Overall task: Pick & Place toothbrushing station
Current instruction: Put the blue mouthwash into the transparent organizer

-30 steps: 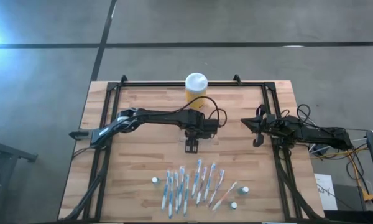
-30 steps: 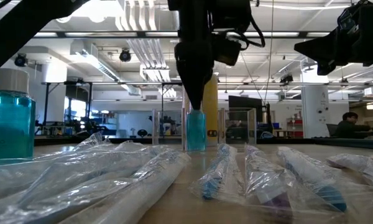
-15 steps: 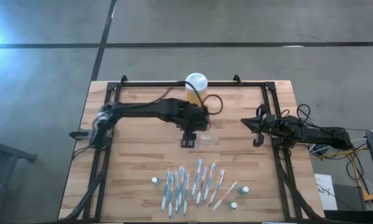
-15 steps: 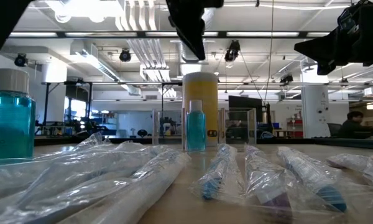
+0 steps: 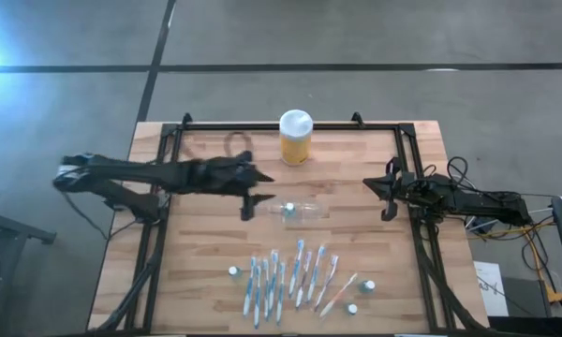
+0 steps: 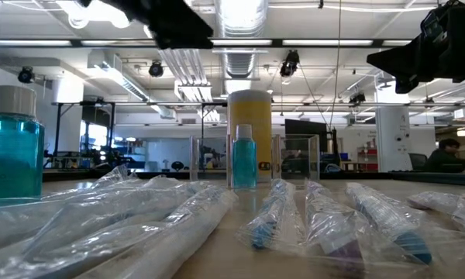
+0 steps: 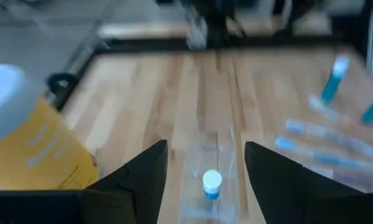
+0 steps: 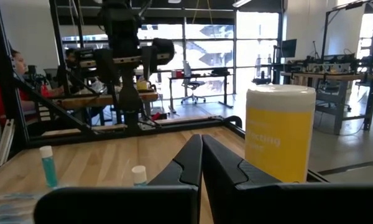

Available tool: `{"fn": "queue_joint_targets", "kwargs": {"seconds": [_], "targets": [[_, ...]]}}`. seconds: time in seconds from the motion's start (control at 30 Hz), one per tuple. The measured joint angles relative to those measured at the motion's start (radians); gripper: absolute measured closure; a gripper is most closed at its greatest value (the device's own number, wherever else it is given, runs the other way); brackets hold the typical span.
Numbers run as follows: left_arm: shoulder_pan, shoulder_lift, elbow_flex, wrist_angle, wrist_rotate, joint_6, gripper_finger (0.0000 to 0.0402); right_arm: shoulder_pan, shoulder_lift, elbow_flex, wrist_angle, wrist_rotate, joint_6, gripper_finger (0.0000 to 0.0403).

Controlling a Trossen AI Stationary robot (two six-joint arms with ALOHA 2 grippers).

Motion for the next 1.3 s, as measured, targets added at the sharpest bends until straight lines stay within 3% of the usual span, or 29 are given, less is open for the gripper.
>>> {"fn": "queue_joint_targets", "kwargs": {"seconds": [0.3, 0.4, 0.53, 0.83, 1.3], "targets": [[-0.001, -0.332, -0.495, 0.472, -0.045, -0.094, 0.0234, 0.000, 0.000, 0.000, -0.006, 0.002, -0.012, 0.0394], [-0.001, -0.385, -0.596, 0.602, -0.049, -0.092, 0.0289, 0.000, 0.000, 0.000, -0.006, 0.002, -0.026, 0.0394], [0.000, -0.436, -0.657, 0.623, -0.049, -0.082, 0.0386, 0.000, 0.000, 0.000, -0.006, 0.002, -0.027, 0.0394], [0.000, -0.521, -0.745, 0.668, -0.049, -0.042, 0.0397, 0.000, -0.002, 0.000, 0.024, 0.002, -0.062, 0.0394], [0.000, -0.544, -0.875, 0.750, -0.049, -0.060, 0.0394, 0.000, -0.001, 0.000, 0.009, 0.002, -0.050, 0.0394]]}}
